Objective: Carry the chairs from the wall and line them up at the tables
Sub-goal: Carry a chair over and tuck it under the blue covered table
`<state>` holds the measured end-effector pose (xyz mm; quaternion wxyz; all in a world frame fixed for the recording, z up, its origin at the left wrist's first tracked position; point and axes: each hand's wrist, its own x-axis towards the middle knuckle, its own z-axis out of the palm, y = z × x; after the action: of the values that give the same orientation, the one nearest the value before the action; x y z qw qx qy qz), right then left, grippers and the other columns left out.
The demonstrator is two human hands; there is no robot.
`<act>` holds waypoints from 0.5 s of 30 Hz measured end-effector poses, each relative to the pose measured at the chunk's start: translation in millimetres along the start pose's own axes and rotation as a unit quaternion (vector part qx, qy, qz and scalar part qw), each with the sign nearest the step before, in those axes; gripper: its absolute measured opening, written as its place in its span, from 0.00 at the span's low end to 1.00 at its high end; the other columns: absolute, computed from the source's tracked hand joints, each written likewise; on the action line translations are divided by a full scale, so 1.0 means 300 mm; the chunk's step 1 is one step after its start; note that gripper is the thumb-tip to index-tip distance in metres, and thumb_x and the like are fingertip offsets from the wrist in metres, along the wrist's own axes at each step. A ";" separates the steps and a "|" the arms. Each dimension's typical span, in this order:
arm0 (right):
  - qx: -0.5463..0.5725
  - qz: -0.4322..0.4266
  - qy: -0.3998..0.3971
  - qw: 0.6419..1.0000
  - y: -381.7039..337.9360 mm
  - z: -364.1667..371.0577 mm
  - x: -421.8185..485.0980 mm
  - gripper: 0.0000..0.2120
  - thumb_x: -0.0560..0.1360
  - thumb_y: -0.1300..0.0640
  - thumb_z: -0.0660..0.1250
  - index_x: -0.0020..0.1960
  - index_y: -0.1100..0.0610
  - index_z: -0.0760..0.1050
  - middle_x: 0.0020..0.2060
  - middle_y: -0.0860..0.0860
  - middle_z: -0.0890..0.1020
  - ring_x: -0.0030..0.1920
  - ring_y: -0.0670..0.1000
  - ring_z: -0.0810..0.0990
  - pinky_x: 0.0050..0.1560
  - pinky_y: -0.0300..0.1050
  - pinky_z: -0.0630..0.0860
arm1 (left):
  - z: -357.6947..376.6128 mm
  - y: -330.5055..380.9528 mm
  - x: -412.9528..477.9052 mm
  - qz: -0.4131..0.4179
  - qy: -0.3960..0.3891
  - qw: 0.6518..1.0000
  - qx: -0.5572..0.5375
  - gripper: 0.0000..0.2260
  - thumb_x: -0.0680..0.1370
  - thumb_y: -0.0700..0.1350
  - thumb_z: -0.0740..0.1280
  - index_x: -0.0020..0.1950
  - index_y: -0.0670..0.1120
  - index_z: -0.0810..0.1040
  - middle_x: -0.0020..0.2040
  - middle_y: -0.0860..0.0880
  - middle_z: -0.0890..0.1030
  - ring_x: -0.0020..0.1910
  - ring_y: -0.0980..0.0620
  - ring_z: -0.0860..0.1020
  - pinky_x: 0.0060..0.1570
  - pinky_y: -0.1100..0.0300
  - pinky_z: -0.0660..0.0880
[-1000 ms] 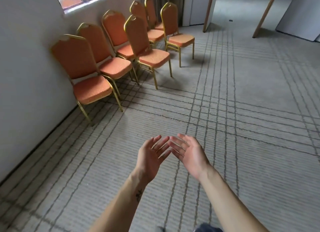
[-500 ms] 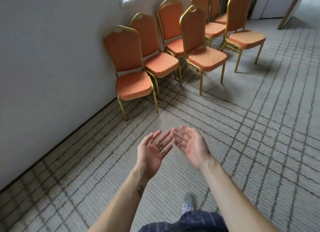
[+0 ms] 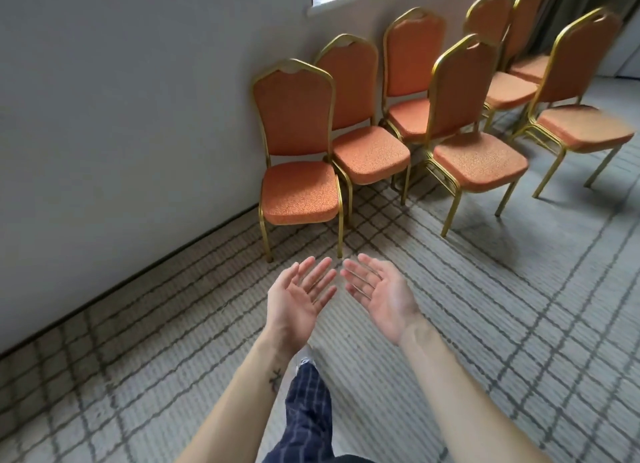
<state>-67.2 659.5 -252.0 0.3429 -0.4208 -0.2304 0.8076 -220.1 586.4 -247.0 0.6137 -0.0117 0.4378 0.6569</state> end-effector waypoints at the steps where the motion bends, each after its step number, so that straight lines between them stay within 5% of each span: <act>1: -0.005 -0.002 0.000 1.000 -0.023 0.027 0.074 0.20 0.84 0.52 0.56 0.71 0.59 0.71 0.59 0.56 0.85 0.60 0.55 0.84 0.63 0.51 0.76 | 0.004 0.039 0.078 0.001 -0.002 1.000 -0.003 0.19 0.85 0.50 0.56 0.72 0.42 0.72 0.65 0.40 0.82 0.66 0.39 0.79 0.73 0.42 0.68; 15: -0.003 -0.040 0.048 0.998 -0.405 0.347 0.734 0.20 0.85 0.53 0.53 0.74 0.60 0.69 0.59 0.57 0.85 0.61 0.56 0.84 0.68 0.54 0.75 | 0.299 0.552 0.821 -0.022 -0.052 0.997 0.043 0.18 0.85 0.49 0.57 0.71 0.42 0.73 0.63 0.40 0.83 0.64 0.40 0.81 0.69 0.44 0.72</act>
<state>-201.2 895.6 -230.4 0.3839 -0.4504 -0.2331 0.7716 -369.1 857.9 -234.9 0.6497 0.0393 0.4325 0.6239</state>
